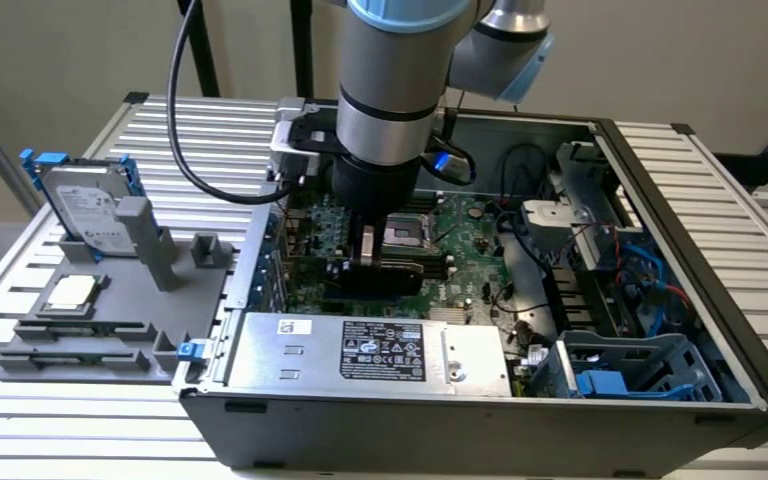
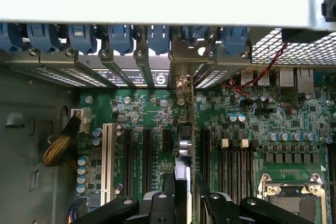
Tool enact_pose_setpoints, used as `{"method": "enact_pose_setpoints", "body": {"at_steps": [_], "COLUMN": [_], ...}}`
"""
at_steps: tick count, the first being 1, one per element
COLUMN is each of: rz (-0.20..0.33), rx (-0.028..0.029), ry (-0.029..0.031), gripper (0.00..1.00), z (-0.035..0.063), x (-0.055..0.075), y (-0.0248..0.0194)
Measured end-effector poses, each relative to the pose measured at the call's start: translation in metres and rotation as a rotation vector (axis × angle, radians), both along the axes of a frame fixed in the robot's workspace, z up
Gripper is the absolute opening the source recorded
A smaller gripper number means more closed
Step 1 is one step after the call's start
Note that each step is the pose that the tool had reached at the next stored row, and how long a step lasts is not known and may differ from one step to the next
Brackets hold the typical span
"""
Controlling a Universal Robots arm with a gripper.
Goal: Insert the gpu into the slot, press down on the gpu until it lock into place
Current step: 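Insert the gpu into the slot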
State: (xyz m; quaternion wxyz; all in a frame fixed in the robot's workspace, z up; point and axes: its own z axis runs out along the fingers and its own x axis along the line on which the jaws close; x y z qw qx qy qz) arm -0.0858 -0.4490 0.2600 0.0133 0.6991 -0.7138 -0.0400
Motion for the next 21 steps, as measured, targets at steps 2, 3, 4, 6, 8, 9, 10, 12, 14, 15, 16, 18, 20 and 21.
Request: {"method": "enact_pose_setpoints", "body": {"at_steps": [2,3,4,6,8,9,10,12,14,15,16,18,20,21], "rz": [0.0,0.0,0.001,0.001,0.001,0.002,0.002,0.002,0.003,0.003,0.003,0.003,0.003,0.003], "rx": [-0.0002,-0.0002,-0.0001,-0.0001,-0.0001,0.0,-0.0001,0.0,0.0,0.0,0.0,0.0001,0.0001,0.0], "ry": [0.0001,0.0001,0.0,0.0001,0.0,0.0,0.0,0.0,0.0,0.0001,0.0005,0.0,0.0007,0.0014], "gripper": [0.26,0.26,0.26,0.26,0.26,0.26,0.26,0.26,0.26,0.26,0.27,0.33,0.4,0.4], "z": [0.0,-0.0001,-0.0003,-0.0005,-0.001,-0.0012,-0.0014,-0.0017,-0.002,-0.0021,-0.0021,-0.002,0.0013,0.0059], "x": [0.0,0.0,0.0,0.0,0.0,0.0,0.0,0.0,0.0,0.0,-0.0002,-0.0001,0.0,0.0], "y": [0.0,0.0,0.0,0.0,0.0,0.0,0.0,0.0,0.0,0.0,0.0,0.0,0.0,0.0]}}
